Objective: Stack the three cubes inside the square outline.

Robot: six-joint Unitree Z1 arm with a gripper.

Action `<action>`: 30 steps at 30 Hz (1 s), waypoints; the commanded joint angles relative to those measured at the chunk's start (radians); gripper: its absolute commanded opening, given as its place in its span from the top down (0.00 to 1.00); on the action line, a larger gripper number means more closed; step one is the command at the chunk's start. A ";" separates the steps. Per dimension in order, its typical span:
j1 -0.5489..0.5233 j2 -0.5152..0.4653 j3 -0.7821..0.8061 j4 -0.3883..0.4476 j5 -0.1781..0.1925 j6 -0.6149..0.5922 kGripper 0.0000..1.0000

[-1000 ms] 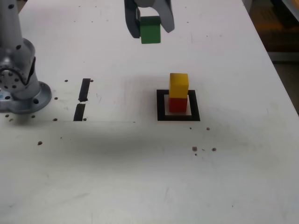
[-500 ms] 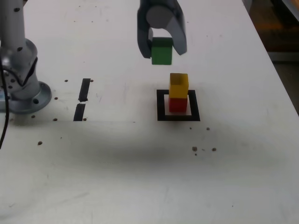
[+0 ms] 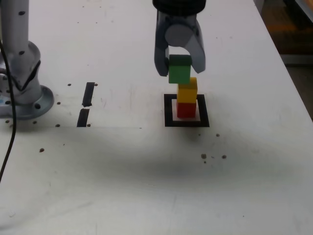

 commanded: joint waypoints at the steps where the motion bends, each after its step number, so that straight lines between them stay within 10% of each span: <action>1: -0.004 0.011 0.004 -0.018 0.003 -0.007 0.81; 22: -0.005 0.038 0.026 -0.055 0.067 -0.061 0.80; 30: -0.005 0.038 0.038 -0.057 0.067 -0.062 0.61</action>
